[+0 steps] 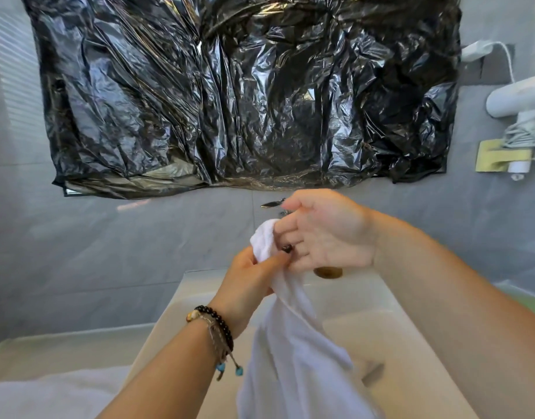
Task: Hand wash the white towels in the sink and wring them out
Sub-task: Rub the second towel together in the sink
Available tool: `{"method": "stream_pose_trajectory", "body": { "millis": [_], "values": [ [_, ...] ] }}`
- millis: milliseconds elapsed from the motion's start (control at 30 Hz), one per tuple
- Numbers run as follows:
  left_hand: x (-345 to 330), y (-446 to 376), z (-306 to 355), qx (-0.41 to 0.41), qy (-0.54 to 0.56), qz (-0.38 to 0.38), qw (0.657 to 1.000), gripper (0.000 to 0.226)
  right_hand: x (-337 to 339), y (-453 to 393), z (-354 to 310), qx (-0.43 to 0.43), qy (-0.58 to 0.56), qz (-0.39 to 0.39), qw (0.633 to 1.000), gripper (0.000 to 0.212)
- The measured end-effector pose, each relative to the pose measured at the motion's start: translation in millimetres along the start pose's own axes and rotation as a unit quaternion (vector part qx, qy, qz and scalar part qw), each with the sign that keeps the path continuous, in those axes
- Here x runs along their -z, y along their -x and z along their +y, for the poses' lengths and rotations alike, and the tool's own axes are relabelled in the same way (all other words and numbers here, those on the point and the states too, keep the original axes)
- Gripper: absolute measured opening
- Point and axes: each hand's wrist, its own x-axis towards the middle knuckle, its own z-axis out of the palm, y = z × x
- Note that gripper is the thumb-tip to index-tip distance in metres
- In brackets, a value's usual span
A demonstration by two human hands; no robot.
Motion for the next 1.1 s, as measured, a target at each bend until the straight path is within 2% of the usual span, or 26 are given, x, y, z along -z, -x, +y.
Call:
{"method": "stream_pose_trajectory", "body": {
  "millis": [67,100,200,233,300,367,400,500,567,667,833,867,967,1000,1033,1067,1100],
  "values": [
    [1,0,0,0.034,0.021,0.026,0.999,0.025,5,6,-10,-0.023,0.159,0.105,0.981,0.052],
    [2,0,1,0.053,0.052,0.023,0.997,0.026,5,5,-9,0.012,0.201,0.167,0.965,0.049],
    [4,1,10,0.081,0.179,0.002,0.981,0.038,-2,-7,9,0.201,0.173,0.342,0.902,0.034],
    [5,1,12,0.081,0.215,-0.004,0.973,0.042,-6,-13,22,0.264,0.193,0.364,0.872,0.036],
    [4,2,15,0.083,0.281,-0.022,0.956,0.049,-20,-21,52,0.319,0.299,0.311,0.844,0.057],
    [4,2,19,0.087,0.33,-0.04,0.939,0.058,-33,-32,79,0.3,0.398,0.267,0.825,0.084],
    [7,2,19,0.091,0.343,-0.043,0.934,0.062,-40,-35,85,0.286,0.42,0.261,0.821,0.087],
    [12,0,20,0.09,0.367,-0.037,0.925,0.068,-52,-37,91,0.27,0.437,0.219,0.83,0.092],
    [11,1,21,0.075,0.37,-0.045,0.925,0.066,-53,-34,87,0.268,0.444,0.223,0.826,0.094],
    [5,3,24,0.044,0.362,-0.069,0.928,0.063,-49,-35,74,0.267,0.417,0.257,0.83,0.085],
    [-2,3,15,0.025,0.36,-0.122,0.925,0.061,-38,-39,40,0.234,0.341,0.338,0.845,0.085],
    [-2,4,15,0.022,0.367,-0.119,0.922,0.062,-37,-37,37,0.24,0.371,0.34,0.83,0.085],
    [3,6,22,0.021,0.39,-0.095,0.916,0.066,-45,-32,46,0.285,0.497,0.321,0.754,0.09],
    [5,7,24,0.021,0.394,-0.087,0.915,0.066,-47,-31,52,0.296,0.517,0.305,0.743,0.091],
    [4,8,25,0.025,0.4,-0.083,0.912,0.066,-48,-28,55,0.307,0.505,0.283,0.756,0.093],
    [4,7,26,0.029,0.406,-0.077,0.91,0.066,-47,-24,55,0.318,0.442,0.251,0.8,0.091],
    [2,7,26,0.029,0.408,-0.069,0.91,0.065,-46,-18,50,0.333,0.319,0.207,0.863,0.084]
  ]
}}
